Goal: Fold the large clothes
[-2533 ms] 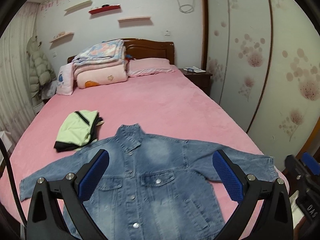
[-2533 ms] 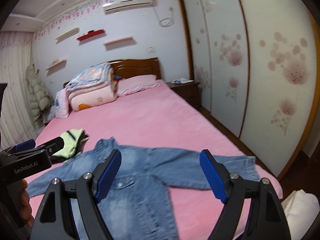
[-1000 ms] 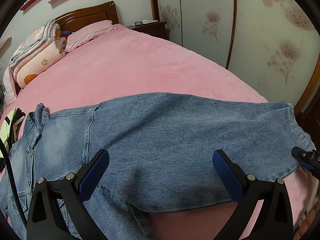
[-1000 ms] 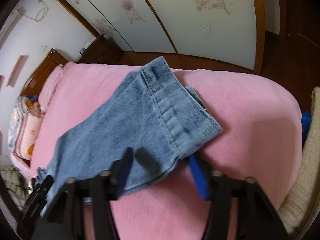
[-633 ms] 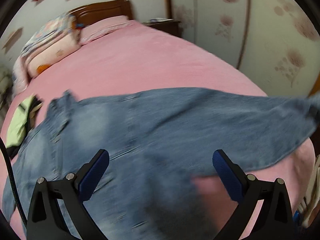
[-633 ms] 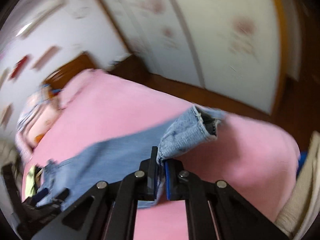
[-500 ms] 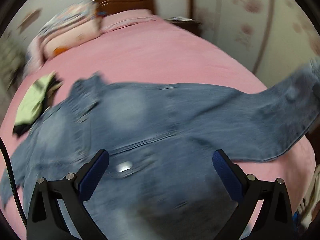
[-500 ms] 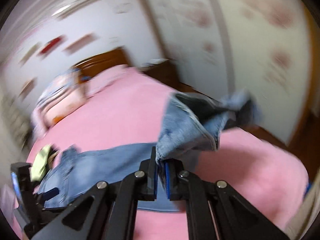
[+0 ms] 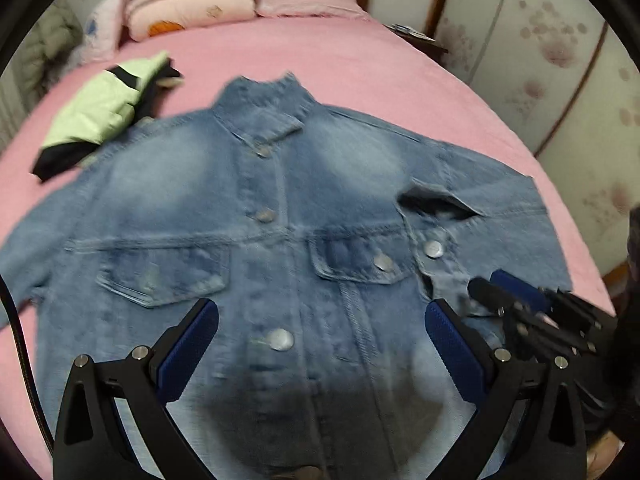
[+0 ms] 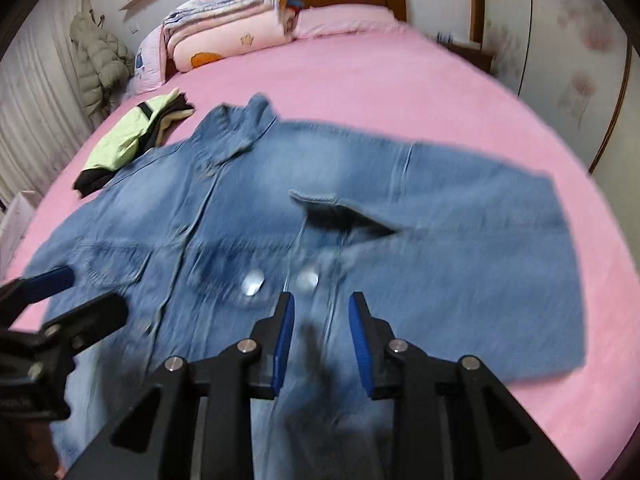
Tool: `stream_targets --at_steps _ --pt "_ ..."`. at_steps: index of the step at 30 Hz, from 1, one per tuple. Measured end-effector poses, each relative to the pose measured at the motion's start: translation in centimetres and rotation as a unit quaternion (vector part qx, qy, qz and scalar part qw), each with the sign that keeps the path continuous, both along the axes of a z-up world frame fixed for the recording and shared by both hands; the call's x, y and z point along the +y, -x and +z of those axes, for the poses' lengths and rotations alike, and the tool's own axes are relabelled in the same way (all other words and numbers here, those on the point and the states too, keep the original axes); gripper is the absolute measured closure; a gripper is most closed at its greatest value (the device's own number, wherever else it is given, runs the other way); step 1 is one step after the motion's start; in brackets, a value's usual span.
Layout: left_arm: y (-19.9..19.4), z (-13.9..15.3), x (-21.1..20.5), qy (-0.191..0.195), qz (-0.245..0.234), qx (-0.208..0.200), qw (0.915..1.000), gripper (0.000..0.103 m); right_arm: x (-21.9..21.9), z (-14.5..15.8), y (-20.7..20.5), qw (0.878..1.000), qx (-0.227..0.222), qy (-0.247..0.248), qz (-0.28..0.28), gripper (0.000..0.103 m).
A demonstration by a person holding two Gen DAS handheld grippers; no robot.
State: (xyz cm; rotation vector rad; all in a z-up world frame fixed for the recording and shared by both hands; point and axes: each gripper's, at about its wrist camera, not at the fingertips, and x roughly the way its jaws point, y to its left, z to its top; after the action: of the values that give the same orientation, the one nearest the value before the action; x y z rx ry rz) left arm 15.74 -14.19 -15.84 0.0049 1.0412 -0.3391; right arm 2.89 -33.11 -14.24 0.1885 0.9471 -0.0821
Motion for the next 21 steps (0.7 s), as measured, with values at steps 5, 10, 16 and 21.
stream_targets --at_steps 5,10,16,21 --pt "0.5 -1.5 -2.6 0.082 -0.045 0.036 0.9949 0.005 -1.5 1.9 4.8 0.999 -0.033 0.002 -0.033 0.061" --pt "0.0 -4.0 -5.7 0.152 -0.065 0.105 0.9806 0.016 -4.5 2.8 7.8 0.996 -0.037 -0.018 -0.076 0.061" --pt "-1.6 -6.6 -7.4 0.181 -0.030 0.135 0.9737 0.016 -7.0 1.9 9.7 0.992 -0.038 -0.052 -0.106 0.061" --pt "-2.4 -6.5 -9.1 0.194 -0.029 0.138 0.9709 0.054 -8.2 0.7 10.1 0.990 -0.031 -0.067 -0.117 0.061"
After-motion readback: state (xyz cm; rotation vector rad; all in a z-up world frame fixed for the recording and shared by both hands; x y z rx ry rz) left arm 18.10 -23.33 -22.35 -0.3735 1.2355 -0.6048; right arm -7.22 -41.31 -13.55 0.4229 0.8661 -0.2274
